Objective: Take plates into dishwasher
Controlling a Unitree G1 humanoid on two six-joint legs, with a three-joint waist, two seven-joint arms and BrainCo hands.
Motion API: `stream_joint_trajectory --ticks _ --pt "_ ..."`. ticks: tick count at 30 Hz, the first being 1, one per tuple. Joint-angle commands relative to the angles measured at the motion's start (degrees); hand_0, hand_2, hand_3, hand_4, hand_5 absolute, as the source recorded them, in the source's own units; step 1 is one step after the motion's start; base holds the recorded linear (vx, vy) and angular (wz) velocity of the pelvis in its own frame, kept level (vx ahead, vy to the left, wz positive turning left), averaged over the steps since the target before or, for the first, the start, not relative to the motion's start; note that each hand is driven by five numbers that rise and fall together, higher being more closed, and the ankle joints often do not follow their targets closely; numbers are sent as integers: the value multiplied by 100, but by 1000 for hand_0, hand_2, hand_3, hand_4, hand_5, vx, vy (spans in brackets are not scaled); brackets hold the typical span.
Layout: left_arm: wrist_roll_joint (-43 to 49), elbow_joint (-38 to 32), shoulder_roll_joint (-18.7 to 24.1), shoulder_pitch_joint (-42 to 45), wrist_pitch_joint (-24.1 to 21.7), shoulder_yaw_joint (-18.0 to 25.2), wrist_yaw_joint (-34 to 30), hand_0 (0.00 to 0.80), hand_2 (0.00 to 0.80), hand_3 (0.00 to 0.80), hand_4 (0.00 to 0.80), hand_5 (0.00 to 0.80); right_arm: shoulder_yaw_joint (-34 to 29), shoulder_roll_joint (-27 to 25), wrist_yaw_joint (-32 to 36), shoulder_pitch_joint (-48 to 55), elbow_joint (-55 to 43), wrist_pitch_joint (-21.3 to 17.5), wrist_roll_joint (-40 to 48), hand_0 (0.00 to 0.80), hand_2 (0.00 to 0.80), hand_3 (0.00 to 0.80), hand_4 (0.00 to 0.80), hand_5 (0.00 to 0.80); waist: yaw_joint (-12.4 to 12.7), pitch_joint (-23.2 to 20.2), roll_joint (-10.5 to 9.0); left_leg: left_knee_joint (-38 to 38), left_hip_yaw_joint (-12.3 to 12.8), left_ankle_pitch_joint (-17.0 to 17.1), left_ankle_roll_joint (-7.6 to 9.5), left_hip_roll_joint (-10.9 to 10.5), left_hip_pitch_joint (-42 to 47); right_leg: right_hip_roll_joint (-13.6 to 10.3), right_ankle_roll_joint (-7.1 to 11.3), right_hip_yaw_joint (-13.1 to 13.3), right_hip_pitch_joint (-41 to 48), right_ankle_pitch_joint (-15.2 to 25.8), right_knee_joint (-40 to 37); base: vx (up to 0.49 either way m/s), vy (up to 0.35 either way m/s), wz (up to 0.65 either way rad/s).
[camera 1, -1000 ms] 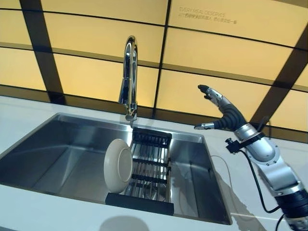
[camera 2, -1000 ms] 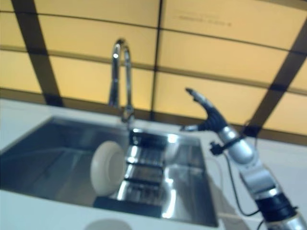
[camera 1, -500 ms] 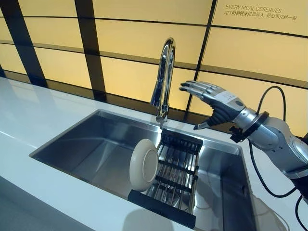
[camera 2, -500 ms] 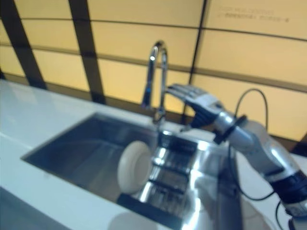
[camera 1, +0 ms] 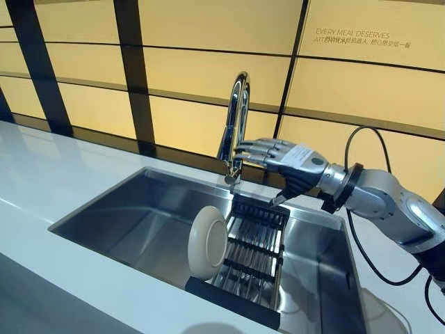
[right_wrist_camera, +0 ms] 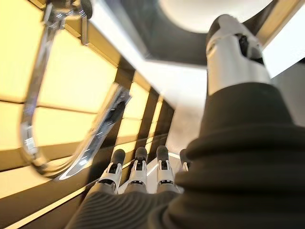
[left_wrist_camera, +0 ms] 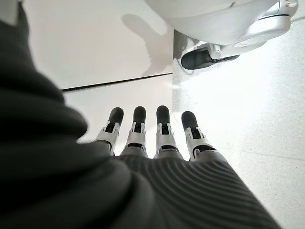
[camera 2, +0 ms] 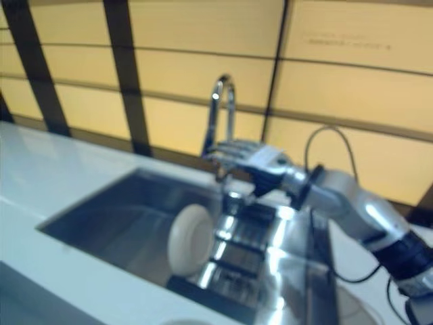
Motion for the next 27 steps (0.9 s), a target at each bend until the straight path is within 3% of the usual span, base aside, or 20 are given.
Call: stream_joint_trajectory --ticks 1,22,23,27 --pt "-2 191 171 -200 -58 -76 -32 0 0 0 0 0 279 241 181 -484 -185 -149 91 0 0 0 0 0 230 -192 -254 33 456 -143 121 -19 52 -95 118 -60 6 -22 54 0 0 0" --pt "4 188 169 -196 -56 -72 -31 0 0 0 0 0 293 257 213 -485 -198 -149 109 0 0 0 0 0 234 -189 -256 35 456 -143 122 -20 55 -96 118 -61 12 -25 57 1 3 0" --pt "45 210 73 -239 30 -130 -12 0 0 0 0 0 963 1390 1439 -317 -493 208 704 0 0 0 0 0 370 -140 -197 32 430 -131 150 -63 56 -98 96 -90 76 -57 47 15 57 -5" --pt "60 238 56 -236 5 -102 -16 0 0 0 0 0 944 1445 1331 -292 -525 257 689 0 0 0 0 0 391 -149 -190 24 420 -119 152 -76 40 -95 99 -110 78 -57 37 1 24 3"
